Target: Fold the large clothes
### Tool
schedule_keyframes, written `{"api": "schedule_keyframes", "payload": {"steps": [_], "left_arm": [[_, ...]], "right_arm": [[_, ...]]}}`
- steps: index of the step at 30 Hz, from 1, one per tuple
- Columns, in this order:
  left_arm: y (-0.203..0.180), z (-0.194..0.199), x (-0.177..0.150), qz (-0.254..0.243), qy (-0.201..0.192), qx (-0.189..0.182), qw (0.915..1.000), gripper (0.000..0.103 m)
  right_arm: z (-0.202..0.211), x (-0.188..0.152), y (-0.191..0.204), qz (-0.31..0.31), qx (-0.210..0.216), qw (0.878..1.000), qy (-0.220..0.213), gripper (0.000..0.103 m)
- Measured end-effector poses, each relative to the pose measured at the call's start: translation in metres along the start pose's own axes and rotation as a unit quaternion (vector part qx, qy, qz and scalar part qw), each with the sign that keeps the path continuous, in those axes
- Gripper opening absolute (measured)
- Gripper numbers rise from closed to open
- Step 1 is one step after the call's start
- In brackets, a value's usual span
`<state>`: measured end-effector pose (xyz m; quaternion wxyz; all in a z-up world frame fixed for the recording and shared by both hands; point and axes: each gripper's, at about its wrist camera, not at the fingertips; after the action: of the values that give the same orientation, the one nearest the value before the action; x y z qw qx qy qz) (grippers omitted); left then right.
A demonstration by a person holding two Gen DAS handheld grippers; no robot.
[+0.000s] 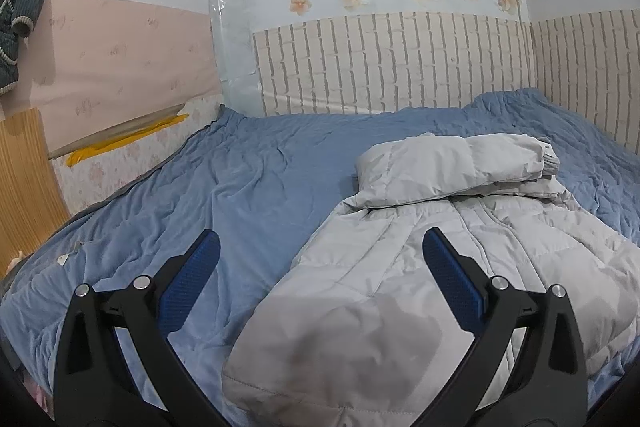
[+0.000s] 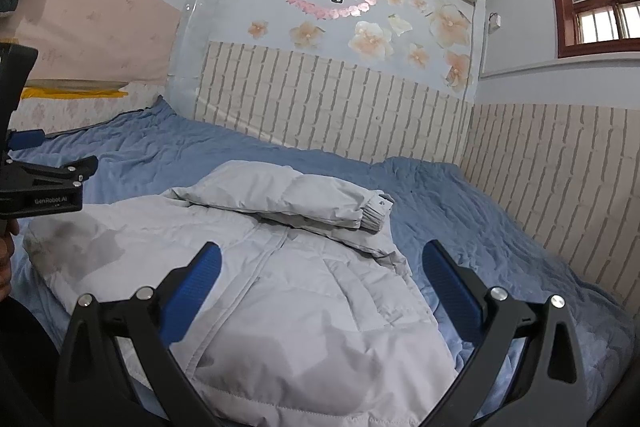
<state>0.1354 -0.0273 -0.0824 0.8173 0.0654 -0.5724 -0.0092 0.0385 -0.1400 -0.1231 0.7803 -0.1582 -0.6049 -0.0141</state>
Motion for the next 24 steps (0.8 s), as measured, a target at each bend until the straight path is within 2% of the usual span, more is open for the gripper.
{"api": "schedule_keyframes", "payload": {"steps": [12,15,18,20,24], "left_arm": [[0.008,0.002,0.000,0.030,0.005,-0.012,0.9995,0.100],[0.007,0.008,0.000,0.009,0.011,-0.027,0.9995,0.100],[0.017,0.014,0.001,-0.017,0.018,-0.021,0.9995,0.100],[0.035,0.015,0.002,-0.020,0.032,-0.014,0.9992,0.100],[0.068,0.020,0.001,-0.013,0.046,0.006,0.9988,0.100]], "right_arm": [[-0.007,-0.001,0.004,0.002,0.012,1.000,0.008,0.100],[-0.006,0.000,-0.003,-0.033,0.038,0.999,0.017,0.100],[-0.004,0.003,-0.019,-0.068,0.059,0.995,0.042,0.100],[0.000,0.007,-0.031,-0.069,0.057,0.994,0.057,0.100],[0.015,0.009,-0.066,-0.051,0.012,0.997,0.064,0.100]]}}
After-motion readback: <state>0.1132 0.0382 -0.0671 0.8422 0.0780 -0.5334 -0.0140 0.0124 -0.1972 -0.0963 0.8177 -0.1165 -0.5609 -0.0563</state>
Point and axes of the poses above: each gripper's, at about its wrist camera, not at the fingertips, and z roughly against the way its jaws point, y to its left, x to its top, and after that the axes turned 1 degree about -x, right-handed
